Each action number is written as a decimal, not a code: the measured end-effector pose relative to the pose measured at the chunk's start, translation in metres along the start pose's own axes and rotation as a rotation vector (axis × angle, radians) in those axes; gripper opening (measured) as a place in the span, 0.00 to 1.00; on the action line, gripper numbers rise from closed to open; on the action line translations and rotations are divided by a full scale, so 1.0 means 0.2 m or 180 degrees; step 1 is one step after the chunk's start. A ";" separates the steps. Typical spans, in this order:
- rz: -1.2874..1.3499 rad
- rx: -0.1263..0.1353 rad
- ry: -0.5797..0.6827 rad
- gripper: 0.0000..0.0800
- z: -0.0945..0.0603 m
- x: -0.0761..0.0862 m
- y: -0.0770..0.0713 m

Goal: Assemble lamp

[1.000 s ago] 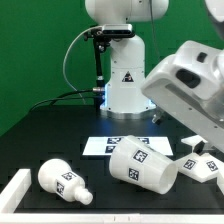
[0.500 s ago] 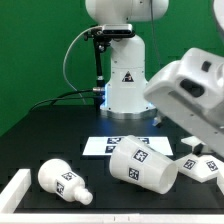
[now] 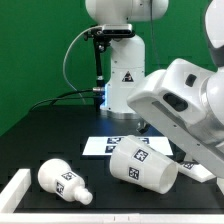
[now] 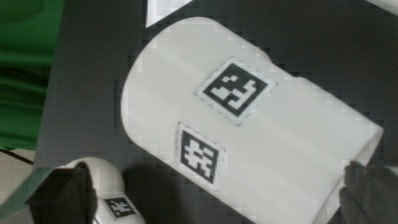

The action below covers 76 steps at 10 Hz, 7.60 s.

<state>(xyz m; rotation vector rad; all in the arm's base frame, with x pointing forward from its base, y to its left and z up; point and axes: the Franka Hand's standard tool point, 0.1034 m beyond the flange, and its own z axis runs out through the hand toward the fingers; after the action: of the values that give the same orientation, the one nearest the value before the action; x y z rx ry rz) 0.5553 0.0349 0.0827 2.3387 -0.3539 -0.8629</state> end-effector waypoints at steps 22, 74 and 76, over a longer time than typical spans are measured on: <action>-0.0121 -0.0044 0.0079 0.04 0.09 0.07 -0.10; -0.0277 0.1496 0.1773 0.06 0.02 -0.02 0.55; -0.0287 0.1499 0.1762 0.06 0.02 -0.02 0.55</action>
Offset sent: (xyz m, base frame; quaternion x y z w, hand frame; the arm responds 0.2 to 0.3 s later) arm 0.0304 -0.0173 -0.0008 -0.0429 0.0006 0.0109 0.9990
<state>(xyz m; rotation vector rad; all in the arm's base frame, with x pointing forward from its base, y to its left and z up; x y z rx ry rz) 0.5452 -0.0503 0.1504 2.9190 -0.2299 -0.1414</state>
